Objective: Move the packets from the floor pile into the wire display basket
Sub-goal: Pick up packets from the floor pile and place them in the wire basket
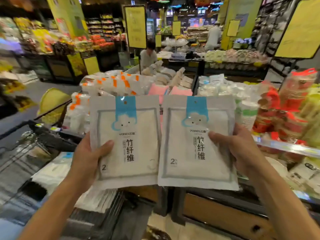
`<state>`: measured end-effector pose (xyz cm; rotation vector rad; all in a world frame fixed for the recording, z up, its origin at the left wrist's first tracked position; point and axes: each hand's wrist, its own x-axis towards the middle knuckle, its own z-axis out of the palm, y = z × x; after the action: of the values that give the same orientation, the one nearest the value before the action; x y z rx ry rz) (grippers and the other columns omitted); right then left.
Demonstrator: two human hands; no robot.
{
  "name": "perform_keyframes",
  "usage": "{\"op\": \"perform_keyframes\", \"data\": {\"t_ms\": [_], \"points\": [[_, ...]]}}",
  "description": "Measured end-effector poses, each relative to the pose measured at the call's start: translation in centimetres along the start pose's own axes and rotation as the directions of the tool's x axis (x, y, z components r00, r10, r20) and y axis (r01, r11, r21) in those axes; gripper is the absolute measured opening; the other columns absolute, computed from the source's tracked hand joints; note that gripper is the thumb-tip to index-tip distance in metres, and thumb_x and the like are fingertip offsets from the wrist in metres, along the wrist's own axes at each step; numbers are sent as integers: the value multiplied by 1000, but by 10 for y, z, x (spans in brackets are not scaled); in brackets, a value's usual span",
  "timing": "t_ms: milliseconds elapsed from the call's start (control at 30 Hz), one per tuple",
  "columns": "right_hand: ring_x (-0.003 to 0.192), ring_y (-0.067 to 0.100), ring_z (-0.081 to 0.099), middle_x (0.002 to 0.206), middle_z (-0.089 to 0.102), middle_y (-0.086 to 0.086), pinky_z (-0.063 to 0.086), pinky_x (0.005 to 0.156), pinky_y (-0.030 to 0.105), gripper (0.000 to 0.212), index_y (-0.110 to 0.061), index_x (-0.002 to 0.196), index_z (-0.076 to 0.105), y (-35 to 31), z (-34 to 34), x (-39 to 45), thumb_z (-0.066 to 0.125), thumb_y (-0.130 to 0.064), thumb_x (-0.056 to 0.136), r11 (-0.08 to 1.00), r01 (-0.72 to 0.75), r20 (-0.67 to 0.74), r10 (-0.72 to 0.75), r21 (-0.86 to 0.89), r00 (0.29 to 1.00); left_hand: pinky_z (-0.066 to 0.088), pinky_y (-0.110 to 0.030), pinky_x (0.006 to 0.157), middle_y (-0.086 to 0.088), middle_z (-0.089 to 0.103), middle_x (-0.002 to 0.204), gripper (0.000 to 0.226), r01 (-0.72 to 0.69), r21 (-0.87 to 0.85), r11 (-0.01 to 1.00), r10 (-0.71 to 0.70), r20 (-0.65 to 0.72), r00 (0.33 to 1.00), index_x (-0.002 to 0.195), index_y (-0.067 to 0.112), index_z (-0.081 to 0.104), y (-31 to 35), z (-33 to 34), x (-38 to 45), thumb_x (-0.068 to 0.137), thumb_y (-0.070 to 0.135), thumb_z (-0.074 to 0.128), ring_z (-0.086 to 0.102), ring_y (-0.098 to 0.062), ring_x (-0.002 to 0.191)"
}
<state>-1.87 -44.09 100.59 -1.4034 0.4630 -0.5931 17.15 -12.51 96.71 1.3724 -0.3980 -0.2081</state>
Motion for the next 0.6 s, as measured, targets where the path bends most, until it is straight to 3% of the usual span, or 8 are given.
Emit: {"op": "perform_keyframes", "data": {"t_ms": [167, 333, 467, 600], "points": [[90, 30, 78, 102, 80, 11, 63, 69, 38, 38, -9, 116, 68, 8, 88, -11, 72, 10, 83, 999, -27, 214, 22, 22, 977, 64, -47, 76, -14, 74, 119, 94, -19, -8, 1000, 17, -178, 984, 127, 16, 60, 27, -92, -53, 47, 46, 100, 73, -35, 105], [85, 29, 78, 101, 80, 11, 62, 63, 36, 39, -8, 115, 67, 17, 183, -29, 71, 13, 82, 998, -51, 351, 34, 39, 936, 64, -42, 70, -12, 76, 113, 59, -1, -6, 1000, -1, -323, 947, 130, 13, 58, 45, -179, -97, 75, 18, 78, 74, -36, 102], [89, 32, 78, 103, 79, 12, 65, 68, 41, 40, -9, 116, 67, 32, 266, -49, 73, 10, 82, 995, -101, 449, 85, 12, 890, 63, -49, 76, -13, 76, 114, 75, 2, 0, 1000, -2, -403, 915, 126, 14, 59, 52, -255, -128, 62, 35, 92, 74, -36, 102], [89, 33, 78, 103, 79, 13, 65, 67, 43, 41, -9, 117, 65, 54, 351, -72, 74, 10, 82, 990, -142, 511, 130, -15, 850, 63, -50, 79, -12, 77, 111, 47, 36, 27, 999, -17, -503, 864, 121, 14, 60, 60, -332, -154, 77, 14, 74, 73, -37, 101]]}}
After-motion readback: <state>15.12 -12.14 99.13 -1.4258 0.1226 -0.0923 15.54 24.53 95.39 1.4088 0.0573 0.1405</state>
